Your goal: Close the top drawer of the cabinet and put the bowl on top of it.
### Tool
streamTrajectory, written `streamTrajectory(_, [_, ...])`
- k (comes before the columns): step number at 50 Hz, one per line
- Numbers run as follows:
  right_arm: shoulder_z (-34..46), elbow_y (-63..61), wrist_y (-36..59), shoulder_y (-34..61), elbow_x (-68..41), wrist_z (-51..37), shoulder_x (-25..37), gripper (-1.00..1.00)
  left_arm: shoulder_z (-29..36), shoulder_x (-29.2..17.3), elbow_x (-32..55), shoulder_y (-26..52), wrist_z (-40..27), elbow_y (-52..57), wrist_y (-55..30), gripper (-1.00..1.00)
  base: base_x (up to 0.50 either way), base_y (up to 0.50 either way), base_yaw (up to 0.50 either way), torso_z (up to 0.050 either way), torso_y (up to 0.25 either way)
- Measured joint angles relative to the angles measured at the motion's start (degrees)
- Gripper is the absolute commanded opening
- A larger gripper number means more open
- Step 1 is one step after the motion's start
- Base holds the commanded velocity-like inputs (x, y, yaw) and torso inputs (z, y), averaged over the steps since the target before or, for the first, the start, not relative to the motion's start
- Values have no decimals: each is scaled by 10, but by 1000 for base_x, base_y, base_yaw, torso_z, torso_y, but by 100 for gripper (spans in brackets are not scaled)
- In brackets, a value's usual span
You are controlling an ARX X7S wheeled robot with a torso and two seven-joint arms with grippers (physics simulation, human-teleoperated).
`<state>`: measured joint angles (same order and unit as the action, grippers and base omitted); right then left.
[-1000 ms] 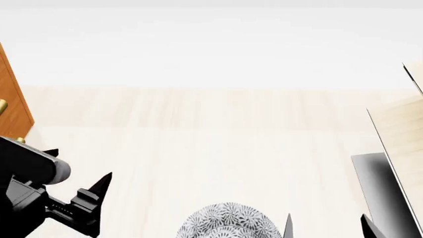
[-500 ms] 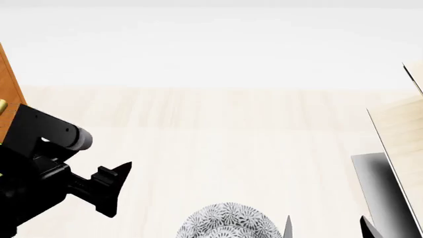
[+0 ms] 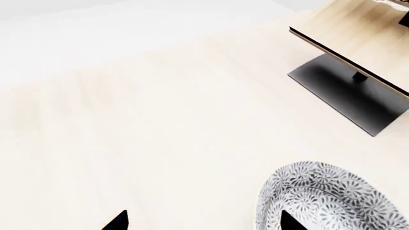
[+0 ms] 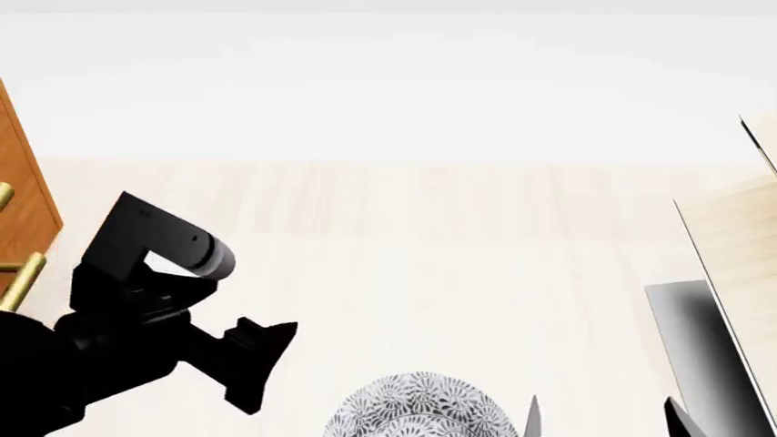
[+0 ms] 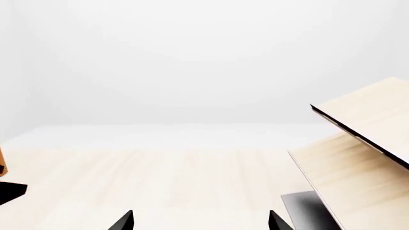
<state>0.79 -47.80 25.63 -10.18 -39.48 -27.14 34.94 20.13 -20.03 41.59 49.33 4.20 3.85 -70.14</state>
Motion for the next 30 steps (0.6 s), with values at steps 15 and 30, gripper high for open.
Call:
streamTrajectory(15, [2,5,-5,-3,2,1,0,100,46,8,-18,-8,18,-36,25,100,0,0,0,0,0])
streamTrajectory(30, [8,11,-11,-3,7,2,-3,100,75,9,-35,-30,31,-69,55,100,0,0,0,0,0])
